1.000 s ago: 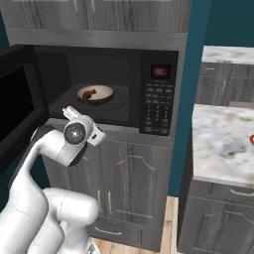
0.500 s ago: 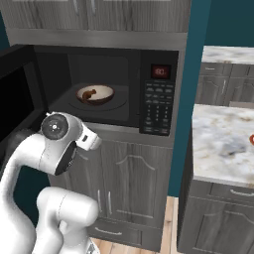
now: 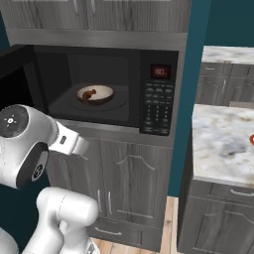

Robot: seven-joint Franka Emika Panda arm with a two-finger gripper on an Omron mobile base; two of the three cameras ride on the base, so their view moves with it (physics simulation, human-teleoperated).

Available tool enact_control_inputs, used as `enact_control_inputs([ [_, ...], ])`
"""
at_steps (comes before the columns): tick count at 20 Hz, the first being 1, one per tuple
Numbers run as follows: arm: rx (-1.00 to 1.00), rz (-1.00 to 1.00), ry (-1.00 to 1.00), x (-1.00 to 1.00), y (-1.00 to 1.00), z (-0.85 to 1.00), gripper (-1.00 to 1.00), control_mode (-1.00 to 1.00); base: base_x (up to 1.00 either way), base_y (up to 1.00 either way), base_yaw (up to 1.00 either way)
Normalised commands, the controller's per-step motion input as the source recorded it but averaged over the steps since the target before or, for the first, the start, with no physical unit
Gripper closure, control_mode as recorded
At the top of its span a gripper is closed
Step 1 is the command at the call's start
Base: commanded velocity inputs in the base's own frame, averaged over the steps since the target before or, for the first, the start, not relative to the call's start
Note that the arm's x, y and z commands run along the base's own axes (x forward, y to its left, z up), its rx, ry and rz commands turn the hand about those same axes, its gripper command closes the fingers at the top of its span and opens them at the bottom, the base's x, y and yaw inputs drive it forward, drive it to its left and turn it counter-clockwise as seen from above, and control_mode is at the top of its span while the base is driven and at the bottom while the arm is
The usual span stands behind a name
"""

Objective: Remove the tangerine from the bowl and place it on the small plate. Then place the bowl with only the chicken drumstick in the microwave, close the door, and press the start button to microwave the chicken drumstick.

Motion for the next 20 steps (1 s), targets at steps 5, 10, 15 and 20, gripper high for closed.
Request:
enact_control_inputs([
  [5,-0.21,0.14,-0.21,-1.00,0.35,-0.08,-1.00,-1.00,0.00,0.00,0.00],
  [10,-0.20,0.18,-0.19,-0.89,0.38,-0.23,-1.00,-1.00,0.00,0.00,0.00],
  [15,-0.25,0.18,-0.18,-0.83,0.48,-0.09,-1.00,-1.00,0.00,0.00,0.00],
  [20,-0.34,0.17,-0.14,-0.65,0.80,-0.10,-1.00,-1.00,0.00,0.00,0.00],
])
